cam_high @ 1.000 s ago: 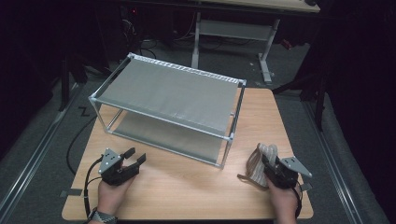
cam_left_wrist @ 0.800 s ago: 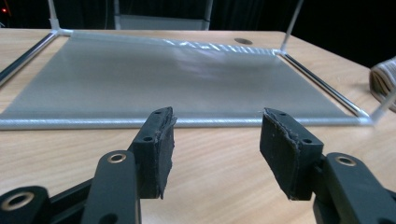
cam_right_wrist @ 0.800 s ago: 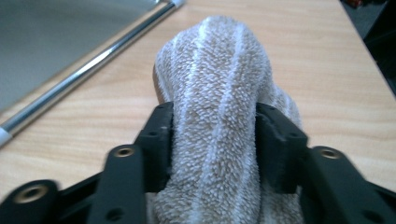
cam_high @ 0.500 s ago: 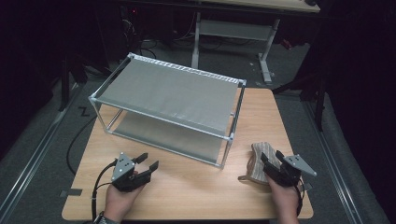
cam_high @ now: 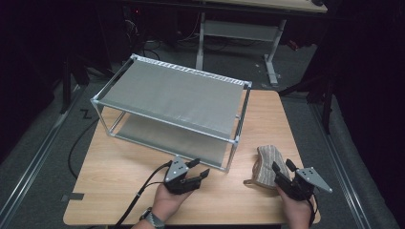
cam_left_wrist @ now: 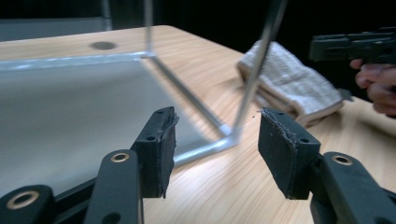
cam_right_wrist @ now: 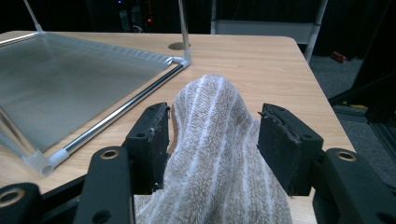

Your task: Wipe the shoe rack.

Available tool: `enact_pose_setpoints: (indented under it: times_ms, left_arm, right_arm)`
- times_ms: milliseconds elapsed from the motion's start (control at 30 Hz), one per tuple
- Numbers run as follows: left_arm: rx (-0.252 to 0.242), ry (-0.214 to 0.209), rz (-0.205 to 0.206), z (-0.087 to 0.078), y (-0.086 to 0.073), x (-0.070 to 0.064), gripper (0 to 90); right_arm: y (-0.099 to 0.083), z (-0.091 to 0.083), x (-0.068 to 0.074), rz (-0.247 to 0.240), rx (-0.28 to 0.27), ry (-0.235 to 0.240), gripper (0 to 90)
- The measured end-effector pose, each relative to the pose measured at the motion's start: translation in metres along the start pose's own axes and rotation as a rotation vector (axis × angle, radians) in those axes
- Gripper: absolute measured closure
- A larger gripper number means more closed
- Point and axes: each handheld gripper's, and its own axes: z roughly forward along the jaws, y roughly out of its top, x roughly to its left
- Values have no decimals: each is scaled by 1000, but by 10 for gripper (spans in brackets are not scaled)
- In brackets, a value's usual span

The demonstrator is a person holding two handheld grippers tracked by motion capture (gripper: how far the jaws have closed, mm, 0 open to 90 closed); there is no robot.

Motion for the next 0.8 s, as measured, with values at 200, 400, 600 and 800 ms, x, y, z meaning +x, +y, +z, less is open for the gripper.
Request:
enact_pose_setpoints:
  times_ms: [200, 400, 600, 800]
  left_arm:
    - [-14, -29, 23, 35, 13, -19, 493]
    - [-14, -35, 29, 55, 25, -24, 516]
    - [-10, -28, 25, 73, 35, -33, 626]
    - [1, -1, 49, 70, 34, -34, 792]
  right_arm:
    - [-3, -3, -5, 17, 8, 4, 447]
    - [-2, -3, -7, 35, 8, 15, 455]
    - [-3, 0, -4, 23, 18, 31, 460]
    - [-3, 0, -5, 24, 16, 33, 461]
